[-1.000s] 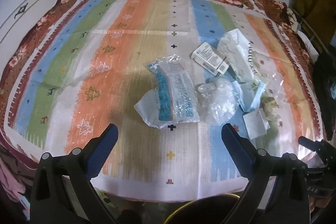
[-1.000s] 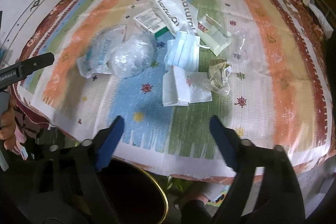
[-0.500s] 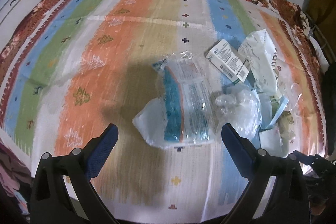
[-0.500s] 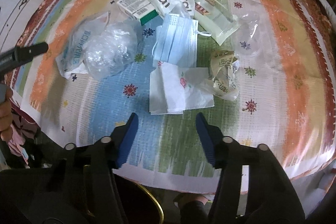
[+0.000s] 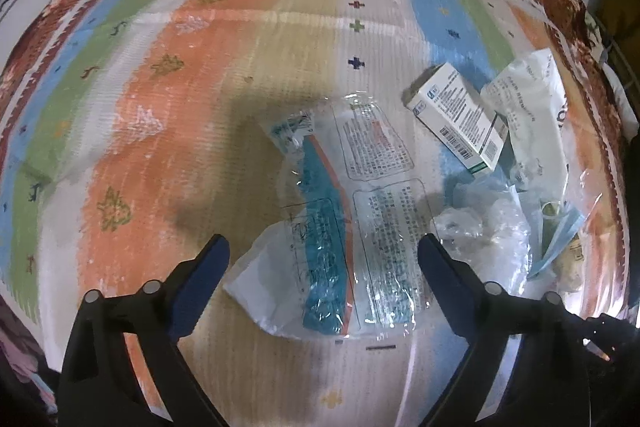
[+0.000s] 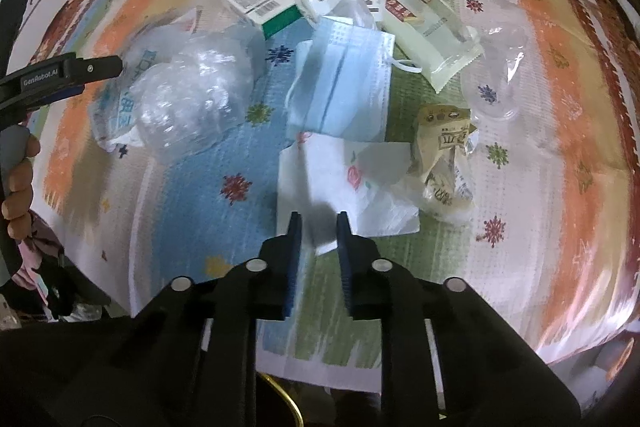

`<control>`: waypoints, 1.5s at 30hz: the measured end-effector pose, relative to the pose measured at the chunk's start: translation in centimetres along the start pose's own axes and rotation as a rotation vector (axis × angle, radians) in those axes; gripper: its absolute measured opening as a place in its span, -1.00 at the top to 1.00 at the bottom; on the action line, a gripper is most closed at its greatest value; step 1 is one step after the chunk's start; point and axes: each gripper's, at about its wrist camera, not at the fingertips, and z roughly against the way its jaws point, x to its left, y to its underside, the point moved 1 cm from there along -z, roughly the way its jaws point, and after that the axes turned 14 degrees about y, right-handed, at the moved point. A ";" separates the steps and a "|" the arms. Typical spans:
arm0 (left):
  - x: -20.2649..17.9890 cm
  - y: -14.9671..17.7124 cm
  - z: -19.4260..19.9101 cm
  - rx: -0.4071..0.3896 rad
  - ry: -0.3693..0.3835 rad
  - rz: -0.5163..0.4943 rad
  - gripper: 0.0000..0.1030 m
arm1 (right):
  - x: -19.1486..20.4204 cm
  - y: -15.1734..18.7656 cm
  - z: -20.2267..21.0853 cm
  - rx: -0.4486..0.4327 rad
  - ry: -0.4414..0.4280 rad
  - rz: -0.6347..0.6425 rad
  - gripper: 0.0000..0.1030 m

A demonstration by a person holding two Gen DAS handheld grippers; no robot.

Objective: Collect trash
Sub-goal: 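Grasp the clear plastic bag with blue print with the left gripper, then carry the plastic bag with the left gripper while the right gripper grasps a white tissue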

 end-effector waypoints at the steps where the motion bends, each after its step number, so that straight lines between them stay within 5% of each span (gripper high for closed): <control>1: 0.1 -0.1 -0.3 0.008 0.005 0.000 -0.69 | 0.0 -0.1 -0.2 0.007 -0.001 -0.001 0.78; 11: -0.9 -0.4 -1.6 0.062 0.090 -0.009 0.48 | -1.0 -1.4 -1.1 0.021 -0.034 -0.018 0.85; 16: -1.7 -0.3 -0.9 0.050 0.081 -0.043 0.77 | -1.3 -1.4 -1.0 0.022 -0.047 -0.021 0.93; 32: -1.5 -0.5 6.8 -0.086 0.126 -0.043 0.86 | -1.4 -1.0 4.3 -0.063 -0.151 -0.054 0.95; 45: -4.3 2.9 11.2 -0.125 0.226 -0.062 0.86 | -1.7 1.6 9.9 -0.161 -0.197 -0.077 0.95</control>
